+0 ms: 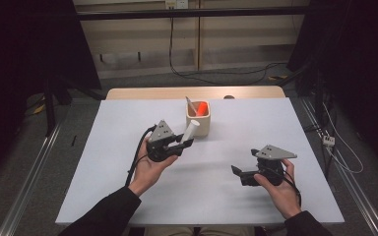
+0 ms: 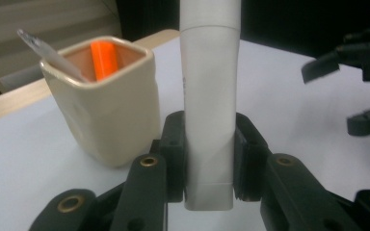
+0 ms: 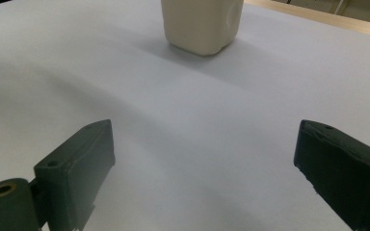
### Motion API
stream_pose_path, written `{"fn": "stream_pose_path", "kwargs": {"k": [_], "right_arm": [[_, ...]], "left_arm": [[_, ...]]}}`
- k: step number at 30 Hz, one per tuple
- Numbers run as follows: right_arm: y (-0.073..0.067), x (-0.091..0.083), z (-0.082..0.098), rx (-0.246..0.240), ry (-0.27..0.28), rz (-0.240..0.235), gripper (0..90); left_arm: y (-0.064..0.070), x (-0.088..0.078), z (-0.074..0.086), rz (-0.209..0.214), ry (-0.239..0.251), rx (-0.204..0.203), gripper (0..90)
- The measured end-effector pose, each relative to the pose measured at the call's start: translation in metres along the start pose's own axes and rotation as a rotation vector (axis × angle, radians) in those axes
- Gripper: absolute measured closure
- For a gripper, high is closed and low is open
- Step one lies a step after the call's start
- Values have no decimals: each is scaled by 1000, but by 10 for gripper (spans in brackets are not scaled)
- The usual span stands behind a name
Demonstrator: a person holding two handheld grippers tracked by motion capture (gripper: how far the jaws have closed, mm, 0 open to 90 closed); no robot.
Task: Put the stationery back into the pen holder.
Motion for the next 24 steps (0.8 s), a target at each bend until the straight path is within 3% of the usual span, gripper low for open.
{"fn": "stream_pose_path", "kwargs": {"k": [7,15,18,20,24], "right_arm": [[13,-15,7,21,62,35,59],[21,-25,14,38,68,35,61],[23,-28,19,51,70,37,60],[25,-28,24,61,54,39,61],[27,-33,25,67,72,37,62]], "left_arm": [[-18,4,-17,-35,18,-21,712],[-43,20,-35,-95,27,7,712],[-51,31,-40,-107,33,-17,712],[-56,37,-43,-113,33,-22,712],[-63,48,-47,-139,43,-18,712]]}}
Point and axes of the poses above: each handheld gripper's, and its own axes: x roughly forward along the jaws, z roughly out of its underside, y roughly to its right, the point moved 9 cm from there along x, roughly forward along the jaws, and after that the axes turned 14 degrees about x, right-handed, at the moved point
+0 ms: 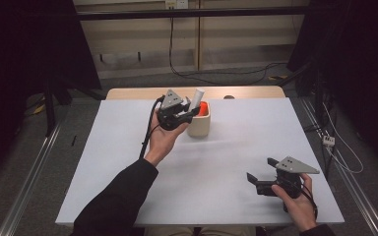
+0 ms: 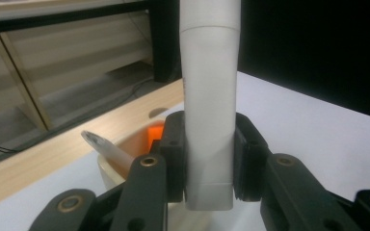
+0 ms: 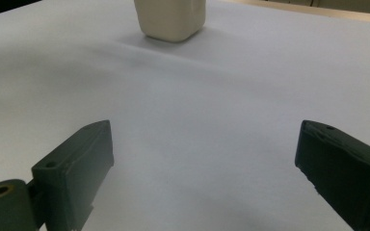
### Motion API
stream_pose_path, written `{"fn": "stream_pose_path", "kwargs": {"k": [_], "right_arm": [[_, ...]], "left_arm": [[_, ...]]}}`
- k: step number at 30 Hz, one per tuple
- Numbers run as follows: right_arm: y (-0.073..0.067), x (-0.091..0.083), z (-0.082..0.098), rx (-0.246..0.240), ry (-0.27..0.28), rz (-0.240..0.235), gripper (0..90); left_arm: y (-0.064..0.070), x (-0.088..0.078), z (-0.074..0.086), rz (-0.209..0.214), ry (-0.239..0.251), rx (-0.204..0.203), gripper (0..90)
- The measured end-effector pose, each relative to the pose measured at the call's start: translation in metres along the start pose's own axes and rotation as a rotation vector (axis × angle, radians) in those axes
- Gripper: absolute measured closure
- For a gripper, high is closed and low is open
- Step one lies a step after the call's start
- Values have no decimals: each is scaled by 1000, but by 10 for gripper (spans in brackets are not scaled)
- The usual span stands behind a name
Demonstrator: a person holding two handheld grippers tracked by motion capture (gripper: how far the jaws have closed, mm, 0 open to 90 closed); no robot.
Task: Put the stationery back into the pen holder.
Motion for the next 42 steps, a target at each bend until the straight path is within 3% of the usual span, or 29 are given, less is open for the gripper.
{"fn": "stream_pose_path", "kwargs": {"k": [1,3,6,10,16,28,30,31,33,37,42], "right_arm": [[0,-1,-1,0,4,0,62],[1,-2,-1,3,10,3,62],[1,-3,-1,-3,11,-2,68],[-1,-3,-1,-18,13,-9,71],[-3,-2,1,-12,8,-20,70],[-5,-1,2,-20,4,-23,71],[-5,-1,2,-19,4,-23,71],[-5,-1,2,-24,7,-22,71],[-4,-2,2,-22,9,-22,71],[-4,-1,3,-22,5,-24,70],[-2,-2,1,-17,16,-10,68]], "left_arm": [[-2,3,0,-6,2,-8,712],[-6,11,2,-20,-6,14,711],[-9,23,12,-15,-24,-20,711],[-15,34,25,-30,-53,-35,711],[-18,42,30,-40,-66,-9,711],[-12,54,41,1,-110,7,706],[-11,54,40,10,-84,24,624],[-11,52,39,2,-80,2,582],[-10,46,34,-9,-79,-47,390],[0,35,24,0,-78,12,315],[8,20,27,21,-129,51,225]]}}
Point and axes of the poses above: each handheld gripper's, and its own axes: x roughly forward along the jaws, z roughly out of its underside, y roughly to its right, the point moved 9 cm from there along x, roughly forward along the jaws, and after that the axes turned 14 degrees about x, right-handed, at the moved point
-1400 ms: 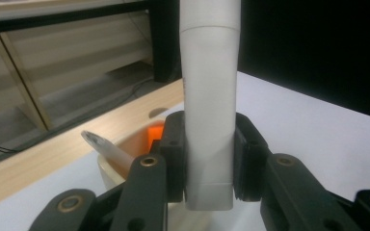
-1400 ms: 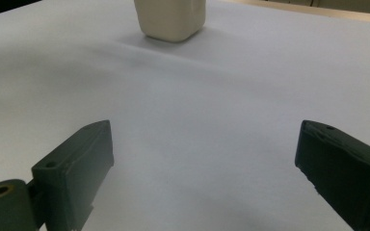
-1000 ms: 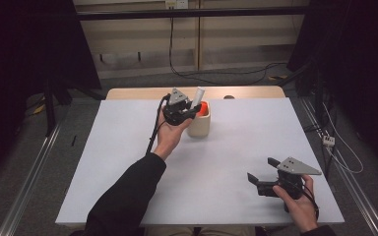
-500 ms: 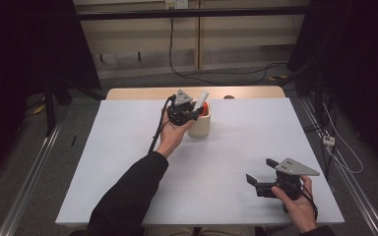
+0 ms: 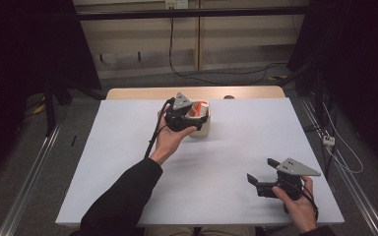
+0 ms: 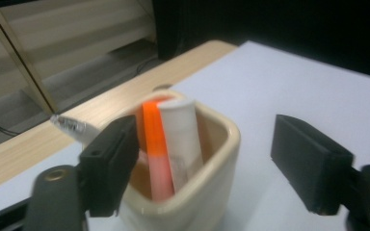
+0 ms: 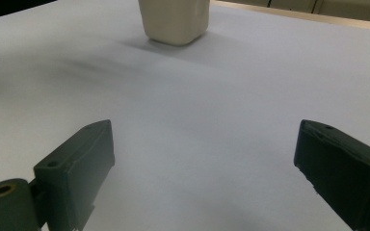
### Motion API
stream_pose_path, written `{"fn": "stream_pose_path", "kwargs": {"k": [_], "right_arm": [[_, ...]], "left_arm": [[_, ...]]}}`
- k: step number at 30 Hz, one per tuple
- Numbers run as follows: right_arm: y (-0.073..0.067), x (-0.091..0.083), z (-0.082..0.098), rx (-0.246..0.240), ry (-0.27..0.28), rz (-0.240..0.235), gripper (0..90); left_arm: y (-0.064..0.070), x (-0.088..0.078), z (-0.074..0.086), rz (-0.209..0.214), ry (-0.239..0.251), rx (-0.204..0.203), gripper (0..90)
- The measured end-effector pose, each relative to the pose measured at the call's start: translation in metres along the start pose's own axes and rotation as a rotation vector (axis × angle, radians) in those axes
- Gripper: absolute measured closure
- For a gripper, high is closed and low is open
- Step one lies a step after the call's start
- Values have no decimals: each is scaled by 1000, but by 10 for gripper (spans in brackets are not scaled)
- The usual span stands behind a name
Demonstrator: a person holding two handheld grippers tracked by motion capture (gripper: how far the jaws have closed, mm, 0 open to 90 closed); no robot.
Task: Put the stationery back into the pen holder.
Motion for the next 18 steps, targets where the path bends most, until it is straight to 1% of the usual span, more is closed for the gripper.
{"fn": "stream_pose_path", "kwargs": {"k": [3,4,5,6,7,9,10,11,13,15,16,17,18], "right_arm": [[1,0,-1,5,5,4,67],[1,0,-1,6,6,5,67],[1,-1,-1,8,7,5,66],[1,-1,-1,10,9,6,66],[1,-1,-1,12,11,7,66],[3,-1,-1,13,15,11,65],[3,-1,-1,16,16,13,65],[4,-2,-1,21,17,12,65],[4,-2,-2,25,22,17,67],[5,-3,-3,26,27,21,66],[5,-3,-3,27,29,22,66],[5,-3,-3,25,29,24,66],[5,-4,-3,26,29,26,66]], "left_arm": [[3,-10,6,18,-12,-15,164],[3,-14,9,13,-19,-17,151],[3,-18,11,12,-14,-23,132],[3,-22,14,22,-14,-29,117],[3,-26,18,26,-14,-43,115],[2,-33,28,36,-21,-90,93],[2,-37,33,36,-32,-89,80],[2,-41,37,30,-43,-78,77],[1,-49,43,22,-49,-75,63],[2,-57,48,27,-45,-96,59],[2,-61,51,33,-58,-95,59],[3,-64,53,30,-55,-102,57],[2,-68,56,21,-59,-99,57]]}}
Point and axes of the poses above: each handheld gripper's, and its own axes: x roughly forward along the jaws, z roughly out of its underside, y roughly to its right, the point moved 9 cm from there along x, roughly forward along the jaws, and after that the axes turned 14 degrees about x, right-handed, at the moved point
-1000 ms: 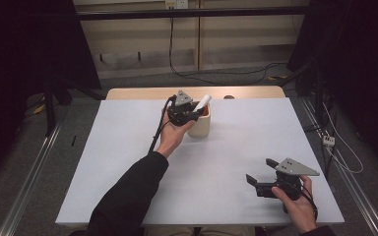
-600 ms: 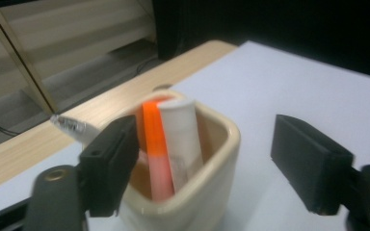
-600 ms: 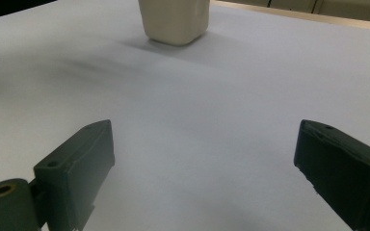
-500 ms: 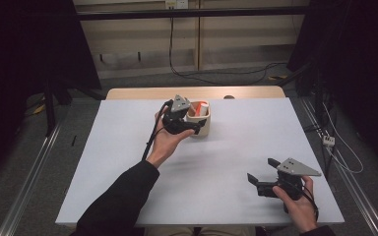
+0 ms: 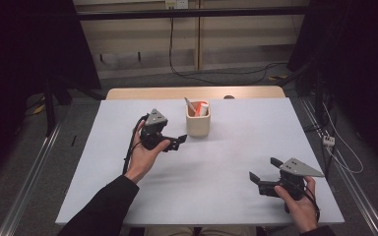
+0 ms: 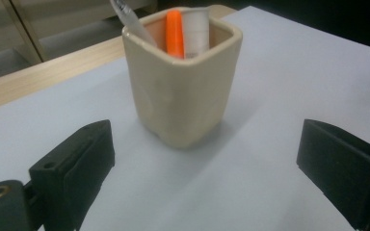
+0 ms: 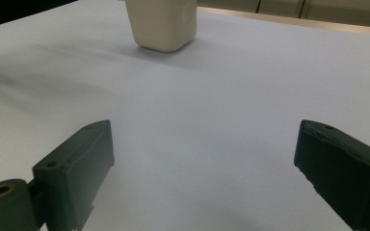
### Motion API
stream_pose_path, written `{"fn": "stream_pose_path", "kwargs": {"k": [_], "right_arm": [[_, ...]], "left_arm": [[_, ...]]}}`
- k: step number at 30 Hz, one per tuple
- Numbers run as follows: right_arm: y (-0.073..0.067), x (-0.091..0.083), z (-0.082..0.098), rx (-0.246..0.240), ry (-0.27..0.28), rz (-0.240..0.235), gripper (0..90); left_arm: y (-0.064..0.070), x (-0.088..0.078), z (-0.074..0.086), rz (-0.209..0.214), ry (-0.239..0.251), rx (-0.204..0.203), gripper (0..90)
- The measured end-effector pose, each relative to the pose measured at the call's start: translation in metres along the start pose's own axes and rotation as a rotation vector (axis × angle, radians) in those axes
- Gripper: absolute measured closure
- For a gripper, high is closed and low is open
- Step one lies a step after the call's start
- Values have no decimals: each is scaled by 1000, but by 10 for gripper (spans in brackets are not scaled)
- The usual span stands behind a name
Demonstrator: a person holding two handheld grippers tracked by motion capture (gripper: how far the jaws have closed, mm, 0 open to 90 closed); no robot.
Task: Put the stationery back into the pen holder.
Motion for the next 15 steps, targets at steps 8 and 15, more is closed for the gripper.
{"fn": "stream_pose_path", "kwargs": {"k": [8,15], "right_arm": [[1,0,1,1,-5,5,69],[2,-1,2,3,-6,15,67]], "left_arm": [[6,-27,19,-3,-16,4,52],[10,-49,40,-26,-45,37,59]]}}
Point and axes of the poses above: each handheld gripper's, and its own axes: x roughly forward along the jaws, z roughly out of its underside, y roughly to its right, the point moved 9 cm from there along x, roughly forward along the jaws, and after that the axes turned 14 degrees about x, right-handed, at the moved point
